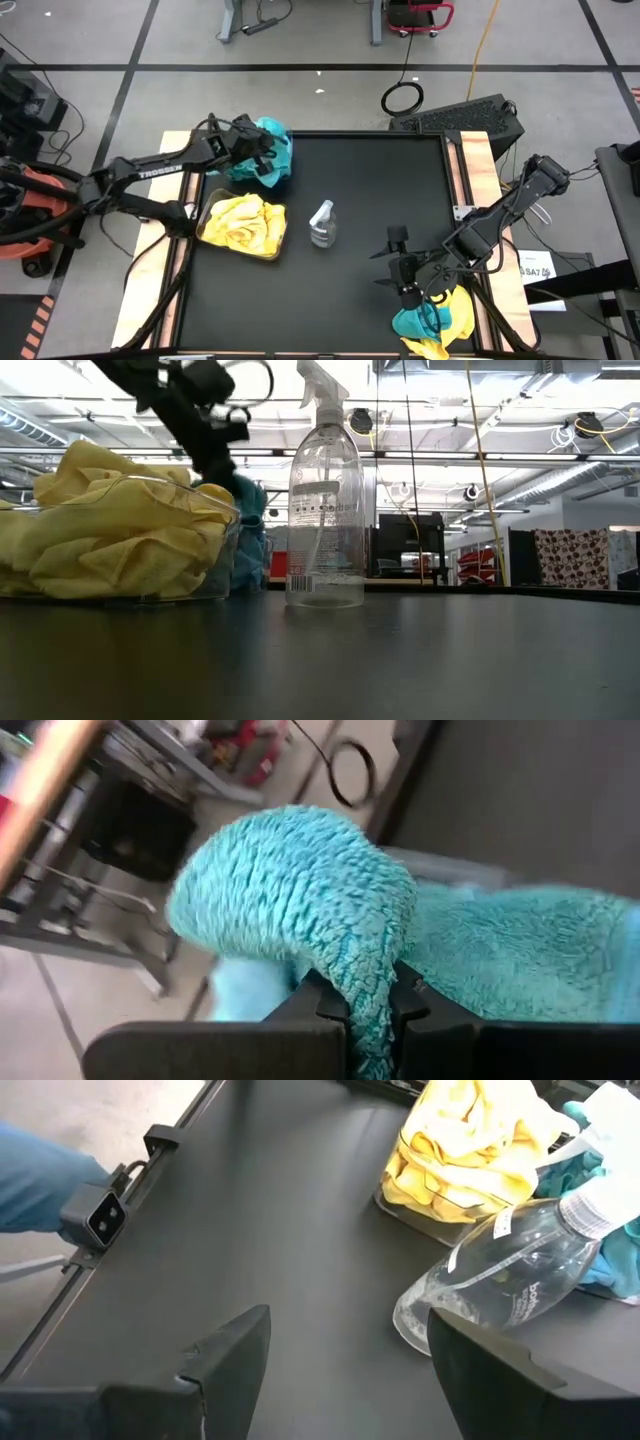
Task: Sort microfiber towel by color & place in baskets
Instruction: Put the blue microfiber cloth into the top transparent bin
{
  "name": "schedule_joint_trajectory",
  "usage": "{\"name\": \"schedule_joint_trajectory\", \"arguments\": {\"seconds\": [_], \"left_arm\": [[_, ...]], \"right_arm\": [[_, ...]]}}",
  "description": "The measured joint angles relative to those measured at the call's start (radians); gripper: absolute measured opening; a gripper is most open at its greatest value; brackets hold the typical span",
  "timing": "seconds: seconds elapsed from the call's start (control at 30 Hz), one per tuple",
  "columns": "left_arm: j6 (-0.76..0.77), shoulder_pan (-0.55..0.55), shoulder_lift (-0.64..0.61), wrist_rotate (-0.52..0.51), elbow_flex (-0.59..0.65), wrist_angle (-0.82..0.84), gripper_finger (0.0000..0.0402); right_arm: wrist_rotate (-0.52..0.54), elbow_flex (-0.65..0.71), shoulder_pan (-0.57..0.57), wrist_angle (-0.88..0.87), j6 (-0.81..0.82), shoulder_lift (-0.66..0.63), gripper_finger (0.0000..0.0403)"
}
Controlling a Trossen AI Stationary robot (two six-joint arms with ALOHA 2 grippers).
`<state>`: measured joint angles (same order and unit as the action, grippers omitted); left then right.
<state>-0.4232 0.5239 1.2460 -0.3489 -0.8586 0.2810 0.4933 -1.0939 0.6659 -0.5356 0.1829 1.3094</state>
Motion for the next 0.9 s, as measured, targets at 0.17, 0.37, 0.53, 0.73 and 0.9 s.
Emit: {"name": "schedule_joint_trajectory", "arguments": {"seconds": [0.17,0.37,0.53,0.73,0.9], "left_arm": [[0.000,0.049,0.114,0.032,0.011,-0.012,0.0010],[0.011,0.103,0.242,0.122,0.011,-0.033,0.0010],[0.035,0.146,0.320,0.239,0.009,-0.038,0.0010],[0.052,0.170,0.367,0.296,0.006,-0.041,0.0010],[0.054,0.172,0.367,0.300,0.006,-0.035,0.0011]], "right_arm": [[0.000,0.000,0.004,0.018,-0.002,0.000,0.0263],[0.000,0.000,0.004,0.026,0.007,0.000,0.0263],[0.001,0.000,0.004,0.032,0.015,0.000,0.0263],[0.006,0.000,0.004,0.032,0.015,0.000,0.0263],[0.006,0.000,0.004,0.039,0.015,0.000,0.0263]]}}
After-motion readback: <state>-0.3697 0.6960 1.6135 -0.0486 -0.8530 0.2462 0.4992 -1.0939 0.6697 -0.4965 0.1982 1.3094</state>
